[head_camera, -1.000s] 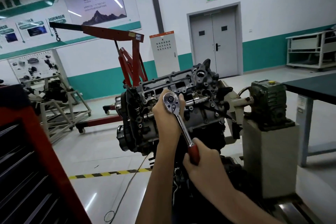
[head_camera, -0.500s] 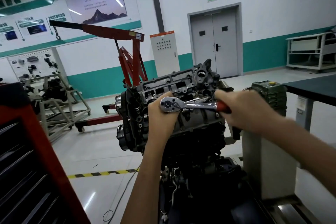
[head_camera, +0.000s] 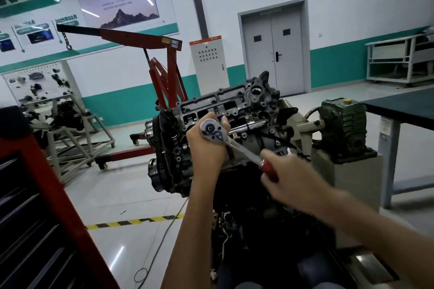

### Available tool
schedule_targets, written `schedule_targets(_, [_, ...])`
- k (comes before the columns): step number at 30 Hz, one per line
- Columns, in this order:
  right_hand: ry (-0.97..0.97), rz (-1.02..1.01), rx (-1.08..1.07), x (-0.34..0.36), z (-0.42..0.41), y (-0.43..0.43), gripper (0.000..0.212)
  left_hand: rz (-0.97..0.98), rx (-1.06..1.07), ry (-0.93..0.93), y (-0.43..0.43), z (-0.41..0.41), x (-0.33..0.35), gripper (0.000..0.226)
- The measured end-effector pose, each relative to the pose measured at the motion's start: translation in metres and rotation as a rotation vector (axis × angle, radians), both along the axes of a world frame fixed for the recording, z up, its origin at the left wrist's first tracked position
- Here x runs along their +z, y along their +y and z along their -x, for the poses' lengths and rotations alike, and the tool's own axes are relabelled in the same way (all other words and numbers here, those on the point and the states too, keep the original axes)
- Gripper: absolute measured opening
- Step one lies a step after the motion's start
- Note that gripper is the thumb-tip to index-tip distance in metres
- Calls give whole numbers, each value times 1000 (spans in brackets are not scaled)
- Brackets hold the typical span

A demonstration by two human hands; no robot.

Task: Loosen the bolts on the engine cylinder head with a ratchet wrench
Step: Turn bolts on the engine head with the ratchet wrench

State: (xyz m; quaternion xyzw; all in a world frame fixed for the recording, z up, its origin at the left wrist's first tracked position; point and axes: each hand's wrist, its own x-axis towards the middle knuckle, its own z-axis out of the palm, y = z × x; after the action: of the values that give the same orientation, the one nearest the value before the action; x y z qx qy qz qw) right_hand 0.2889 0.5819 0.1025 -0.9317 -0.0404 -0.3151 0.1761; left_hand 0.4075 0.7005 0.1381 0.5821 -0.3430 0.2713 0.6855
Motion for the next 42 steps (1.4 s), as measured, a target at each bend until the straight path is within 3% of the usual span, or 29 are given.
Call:
schedule_targets(3, [-84, 363, -126, 56, -2, -40, 14, -138, 12, -62, 10, 0, 7, 32])
schedule_targets(7, [-91, 400, -172, 66, -3, -39, 14, -179, -5, -66, 15, -2, 5, 40])
schedule_targets(11, [-94, 61, -148, 7, 4, 1, 15, -85, 26, -88, 12, 4, -6, 29])
schedule_targets(15, [11, -456, 32, -41, -4, 58, 15, -55, 77, -147, -5, 12, -8, 36])
schedule_targets(17, [-5, -563, 80, -50, -7, 70, 13, -50, 22, -144, -7, 12, -9, 40])
schedule_targets(20, [24, -368, 39, -38, -3, 43, 17, -40, -39, -62, -5, 6, -6, 39])
schedule_targets(26, [-51, 423, -173, 58, -3, -54, 15, -172, -43, -58, 3, 6, 0, 35])
schedule_targets(29, [-85, 523, -203, 79, -7, -56, 16, -173, -58, -36, 7, 4, 3, 33])
schedule_targets(32, [-40, 348, -147, 39, -3, -31, 10, -112, -24, -23, 13, 1, -5, 32])
schedule_targets(38, [-21, -402, 54, -39, -7, 55, 24, -82, 80, -145, -1, 10, -4, 32])
schedule_targets(40, [-37, -499, 62, -48, -12, 68, 25, -47, 30, -127, -6, 11, 0, 33])
schedule_targets(42, [-18, -449, 68, -43, -10, 56, 28, -34, 1, -103, -6, 10, 0, 38])
